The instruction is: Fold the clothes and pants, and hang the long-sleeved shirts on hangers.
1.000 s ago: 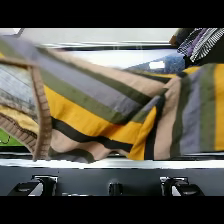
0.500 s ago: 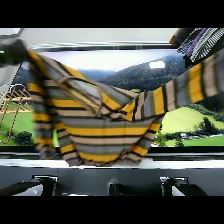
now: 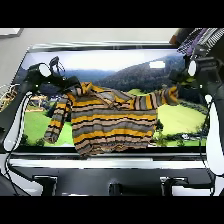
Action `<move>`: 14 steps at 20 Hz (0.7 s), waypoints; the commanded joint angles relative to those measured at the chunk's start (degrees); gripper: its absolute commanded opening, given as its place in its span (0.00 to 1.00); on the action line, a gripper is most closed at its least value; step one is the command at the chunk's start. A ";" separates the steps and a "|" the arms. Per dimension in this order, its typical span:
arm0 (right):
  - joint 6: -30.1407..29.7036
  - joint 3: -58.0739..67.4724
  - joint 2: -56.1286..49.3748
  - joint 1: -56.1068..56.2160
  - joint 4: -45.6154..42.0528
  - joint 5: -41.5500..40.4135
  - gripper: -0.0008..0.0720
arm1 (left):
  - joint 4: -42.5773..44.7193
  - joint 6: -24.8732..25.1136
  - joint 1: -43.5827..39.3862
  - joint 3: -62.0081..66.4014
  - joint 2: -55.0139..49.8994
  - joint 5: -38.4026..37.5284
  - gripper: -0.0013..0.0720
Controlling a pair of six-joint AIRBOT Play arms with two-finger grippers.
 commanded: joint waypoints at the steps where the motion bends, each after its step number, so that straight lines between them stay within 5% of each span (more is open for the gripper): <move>1: -9.01 -0.13 0.96 -2.08 2.23 7.06 0.66 | -1.18 0.31 3.91 -0.02 2.10 -6.38 0.96; 4: -13.49 -1.11 6.78 -11.30 9.22 12.17 0.73 | 0.42 2.69 9.75 -0.83 8.76 -11.76 0.96; 5: -15.47 -3.80 9.16 -14.78 14.53 12.33 0.83 | 0.87 3.61 11.54 -3.19 11.80 -12.63 0.96; 8: -21.00 -20.90 17.07 -21.16 29.44 14.45 0.89 | 0.79 4.55 15.17 -19.02 22.88 -9.68 0.96; 14: -22.97 -52.92 26.27 -9.99 42.07 5.11 0.91 | -9.86 4.55 15.69 -54.73 43.10 1.92 0.96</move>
